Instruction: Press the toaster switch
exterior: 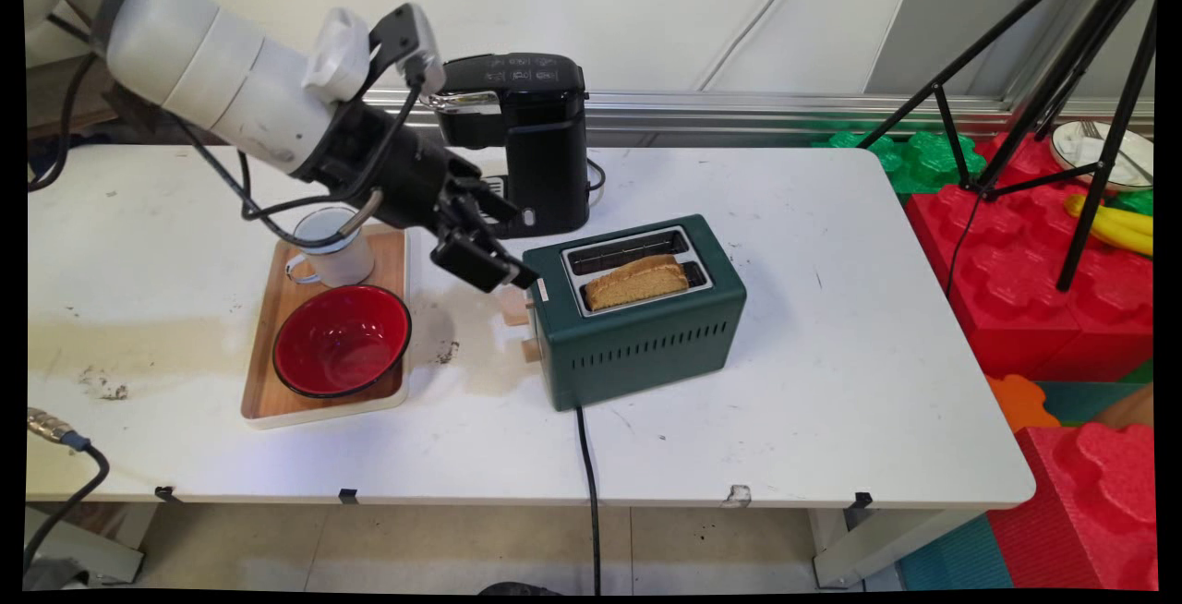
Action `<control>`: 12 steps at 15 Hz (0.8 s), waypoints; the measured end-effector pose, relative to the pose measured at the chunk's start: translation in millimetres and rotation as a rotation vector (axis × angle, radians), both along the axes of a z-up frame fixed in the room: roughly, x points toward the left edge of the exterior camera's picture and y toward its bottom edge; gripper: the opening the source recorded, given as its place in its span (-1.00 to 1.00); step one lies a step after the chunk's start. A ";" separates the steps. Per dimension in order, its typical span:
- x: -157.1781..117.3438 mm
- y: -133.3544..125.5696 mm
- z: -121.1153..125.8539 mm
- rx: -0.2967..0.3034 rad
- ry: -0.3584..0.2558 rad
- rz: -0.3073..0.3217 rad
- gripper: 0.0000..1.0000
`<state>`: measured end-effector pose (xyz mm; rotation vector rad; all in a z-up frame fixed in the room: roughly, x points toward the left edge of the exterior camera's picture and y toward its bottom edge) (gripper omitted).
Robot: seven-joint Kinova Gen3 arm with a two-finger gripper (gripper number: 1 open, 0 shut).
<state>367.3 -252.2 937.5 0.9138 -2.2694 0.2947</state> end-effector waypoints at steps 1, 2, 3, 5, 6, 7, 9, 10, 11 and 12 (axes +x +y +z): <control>1.5 2.2 -3.7 0.006 -0.008 0.004 1.00; 2.2 4.0 -7.4 0.012 -0.014 0.007 1.00; 2.3 5.3 -10.7 0.016 -0.020 0.009 1.00; 1.0 6.4 -16.2 0.022 -0.031 0.009 1.00; 0.4 6.9 -18.6 0.024 -0.036 0.009 1.00; 0.0 7.4 -20.4 0.025 -0.040 0.010 1.00; -0.4 8.6 -22.8 0.027 -0.045 0.011 1.00; -0.5 9.8 -24.3 0.028 -0.049 0.010 -1.00; -0.2 11.0 -25.8 0.029 -0.053 0.011 -1.00; 0.1 12.1 -27.1 0.030 -0.057 0.012 -1.00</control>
